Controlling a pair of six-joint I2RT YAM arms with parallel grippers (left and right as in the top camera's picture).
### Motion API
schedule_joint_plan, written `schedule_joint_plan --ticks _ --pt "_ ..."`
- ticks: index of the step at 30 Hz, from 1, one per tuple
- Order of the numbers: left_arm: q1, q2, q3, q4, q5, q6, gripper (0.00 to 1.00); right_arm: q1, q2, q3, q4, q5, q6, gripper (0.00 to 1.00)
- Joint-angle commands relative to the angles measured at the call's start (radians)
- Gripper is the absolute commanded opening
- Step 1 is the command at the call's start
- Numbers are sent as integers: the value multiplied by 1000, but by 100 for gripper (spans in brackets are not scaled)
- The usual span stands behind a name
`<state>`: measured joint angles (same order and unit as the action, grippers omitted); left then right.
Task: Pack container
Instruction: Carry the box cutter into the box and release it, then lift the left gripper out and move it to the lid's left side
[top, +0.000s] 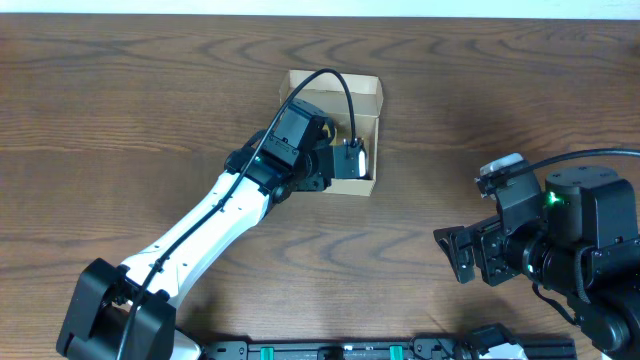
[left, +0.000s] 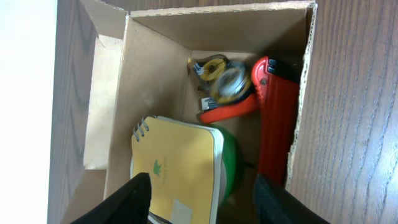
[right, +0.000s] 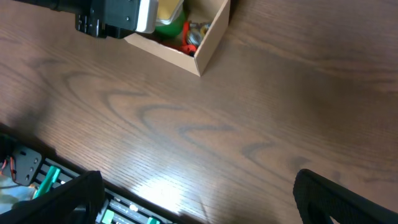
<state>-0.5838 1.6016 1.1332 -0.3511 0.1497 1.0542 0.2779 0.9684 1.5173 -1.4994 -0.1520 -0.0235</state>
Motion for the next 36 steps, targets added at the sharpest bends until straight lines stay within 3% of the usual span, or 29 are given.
schedule_joint_plan --ticks 1,7,12,13,15,19,26,30,36 --pt "1 8 2 7 -3 -36 55 -4 0 1 -1 6 -16 99" --pt "1 -21 14 42 -4 -211 58 -4 0 1 -1 6 -16 99" --pt "15 -99 40 31 -107 -524 55 -4 0 1 -2 6 -15 99" --pt "23 -115 42 19 -128 -569 52 -4 0 1 -1 6 -16 99" --pt "51 -150 42 -8 -138 -647 29 -4 0 1 -1 6 -16 99" --pt "143 -193 42 -45 -124 -834 6 -4 0 1 -1 6 -16 99" --pt "364 -143 46 -39 41 -1001 6 -2 2 0 -2 6 -16 99" --pt "476 -64 53 -37 216 -1087 6 -2 5 0 -2 6 -16 99" --pt "531 166 169 -87 367 -1131 5 -2 5 0 -4 6 -16 99"
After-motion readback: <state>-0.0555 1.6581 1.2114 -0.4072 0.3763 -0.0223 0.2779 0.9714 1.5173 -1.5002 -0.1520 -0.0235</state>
